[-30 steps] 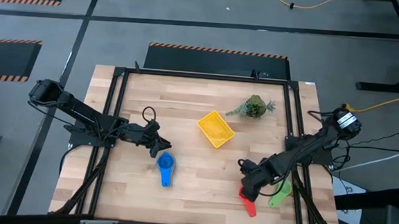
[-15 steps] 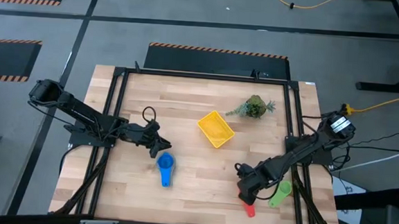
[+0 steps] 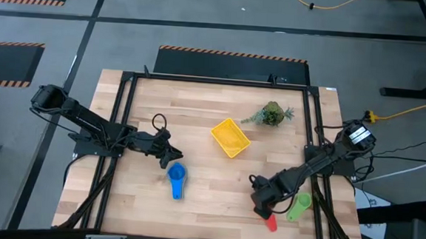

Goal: Nest measuring cups in basket
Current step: Stack the red measuring cup on top of the blue measuring cup

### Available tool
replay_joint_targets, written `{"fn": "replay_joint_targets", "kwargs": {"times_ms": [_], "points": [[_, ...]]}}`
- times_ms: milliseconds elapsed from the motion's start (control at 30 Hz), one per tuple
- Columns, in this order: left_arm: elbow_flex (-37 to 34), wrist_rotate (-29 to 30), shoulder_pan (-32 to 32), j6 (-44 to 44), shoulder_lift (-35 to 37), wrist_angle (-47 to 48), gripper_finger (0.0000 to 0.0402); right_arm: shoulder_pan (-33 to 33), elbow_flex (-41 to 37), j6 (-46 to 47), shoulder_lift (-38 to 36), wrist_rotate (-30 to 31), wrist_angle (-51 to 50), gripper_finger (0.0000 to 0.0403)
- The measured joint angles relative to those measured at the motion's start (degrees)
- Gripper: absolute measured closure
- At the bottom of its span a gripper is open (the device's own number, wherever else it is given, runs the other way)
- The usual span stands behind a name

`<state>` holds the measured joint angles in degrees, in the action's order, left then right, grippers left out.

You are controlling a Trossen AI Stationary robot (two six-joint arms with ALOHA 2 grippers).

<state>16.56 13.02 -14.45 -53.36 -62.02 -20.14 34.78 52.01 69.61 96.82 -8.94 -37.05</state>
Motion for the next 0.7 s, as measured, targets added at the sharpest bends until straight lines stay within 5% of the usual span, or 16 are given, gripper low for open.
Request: {"fn": "replay_joint_targets", "kwargs": {"times_ms": [400,700], "points": [[0.00,0.02,0.00,-0.02,0.00,-0.02,0.0292,-8.05,3.08,-15.17,0.00,2.24,0.55,0.0392],[0.00,0.44,0.01,-0.36,0.00,-3.57,0.0292,-16.40,6.60,-30.82,0.00,6.28,13.19,0.0389]]}}
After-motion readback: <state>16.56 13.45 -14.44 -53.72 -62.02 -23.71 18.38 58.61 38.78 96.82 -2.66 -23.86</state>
